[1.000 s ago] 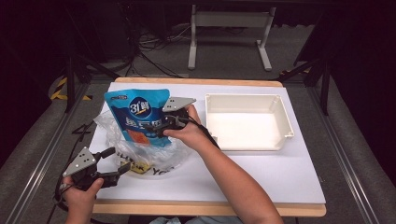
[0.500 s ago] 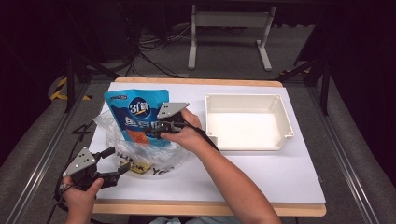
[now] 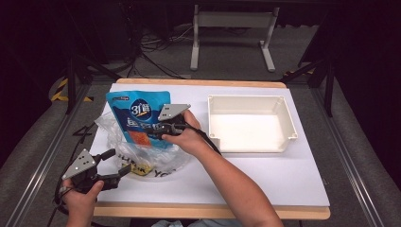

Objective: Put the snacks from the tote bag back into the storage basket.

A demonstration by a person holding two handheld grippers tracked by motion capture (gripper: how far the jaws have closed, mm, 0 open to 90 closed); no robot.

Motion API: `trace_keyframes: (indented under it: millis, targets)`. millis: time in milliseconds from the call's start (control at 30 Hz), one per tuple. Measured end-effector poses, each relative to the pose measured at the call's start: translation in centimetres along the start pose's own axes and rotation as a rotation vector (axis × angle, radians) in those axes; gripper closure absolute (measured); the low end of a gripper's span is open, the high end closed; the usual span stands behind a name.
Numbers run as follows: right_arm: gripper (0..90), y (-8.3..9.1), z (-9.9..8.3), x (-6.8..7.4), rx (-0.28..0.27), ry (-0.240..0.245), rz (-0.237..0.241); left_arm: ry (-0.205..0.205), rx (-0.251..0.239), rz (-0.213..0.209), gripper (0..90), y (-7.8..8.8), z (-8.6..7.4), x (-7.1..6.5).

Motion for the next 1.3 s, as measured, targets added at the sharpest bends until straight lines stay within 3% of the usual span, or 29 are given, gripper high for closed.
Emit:
trace_keyframes:
  millis: [267, 767, 1167, 1300]
  targets:
    - [61.6, 0.4, 1.0, 0.1, -0.002, 0.009, 0.004, 0.004, -0.004, 0.001, 17.2, 0.1, 0.0, 0.1]
    - [62.4, 4.2, 4.4, -0.3, -0.006, 0.029, 0.017, 0.004, -0.007, 0.003, 16.8, 0.0, 0.0, 0.0]
    - [63.1, 6.4, 5.9, -0.6, -0.011, 0.018, 0.026, 0.003, -0.008, 0.002, 16.6, 0.0, 0.0, 0.0]
    - [63.2, 7.2, 6.3, -0.7, -0.025, 0.007, 0.048, 0.0, -0.009, 0.002, 16.5, 0.0, 0.0, 0.0]
Point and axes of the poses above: each handheld gripper's, and its own axes: y roughly backward along the jaws, z roughly out of its top, x roughly to its left, the point moved 1 cm from there along -y, roughly forward along the jaws, and after that the axes turned 8 degrees about x, right-handed, at the moved point
